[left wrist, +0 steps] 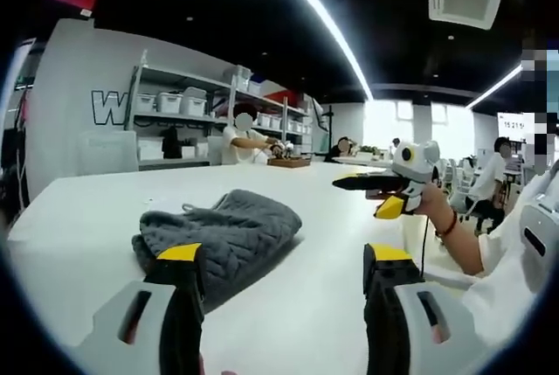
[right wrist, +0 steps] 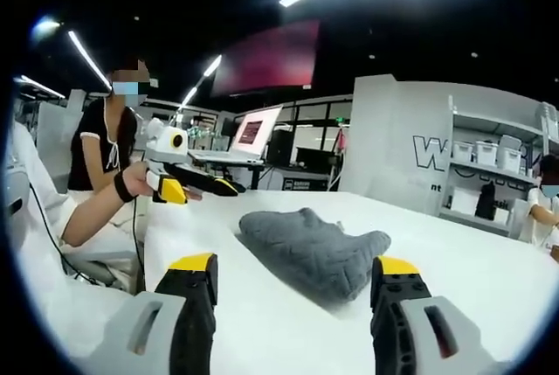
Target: Open the folded towel by lifting each exposed corner and separating the folded layers until the towel lies flat within the target outline without major curled edges
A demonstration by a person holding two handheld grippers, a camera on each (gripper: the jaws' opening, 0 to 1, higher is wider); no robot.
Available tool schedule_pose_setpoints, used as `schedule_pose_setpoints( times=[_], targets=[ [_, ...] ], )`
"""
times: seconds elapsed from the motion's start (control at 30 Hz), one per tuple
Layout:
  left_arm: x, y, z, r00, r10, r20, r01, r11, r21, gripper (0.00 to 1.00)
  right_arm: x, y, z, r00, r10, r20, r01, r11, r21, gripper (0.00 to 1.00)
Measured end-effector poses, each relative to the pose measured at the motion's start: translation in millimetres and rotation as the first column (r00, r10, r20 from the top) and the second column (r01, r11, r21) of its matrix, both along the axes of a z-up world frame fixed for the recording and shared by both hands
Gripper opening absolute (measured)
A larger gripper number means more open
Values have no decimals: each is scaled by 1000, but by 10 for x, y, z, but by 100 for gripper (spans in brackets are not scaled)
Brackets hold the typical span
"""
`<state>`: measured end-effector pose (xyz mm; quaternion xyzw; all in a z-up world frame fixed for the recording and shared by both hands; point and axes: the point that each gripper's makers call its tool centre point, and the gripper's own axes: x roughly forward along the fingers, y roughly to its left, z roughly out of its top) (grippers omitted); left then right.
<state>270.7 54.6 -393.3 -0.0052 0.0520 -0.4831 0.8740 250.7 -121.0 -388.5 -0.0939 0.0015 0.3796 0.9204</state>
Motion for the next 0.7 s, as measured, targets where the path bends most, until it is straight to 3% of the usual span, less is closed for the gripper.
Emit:
schedule_pose_setpoints(
  times=[0.33, 0.43, 0.7],
  targets=[
    [90, -89, -24, 999, -12, -33, 12, 1000, 2, 70, 160, 12, 4, 1000, -8, -16, 8, 1000, -6, 69],
    [114, -83, 14, 1000, -7, -12, 7, 1000, -9, 71, 179, 21, 15, 1000, -5, -13, 5, 1000, -7, 69],
    [194, -54, 1, 1000, -1, -28, 1, 1000, -16, 72, 253, 19, 3, 1000, -7, -29, 7, 1000, -1, 69]
  ],
)
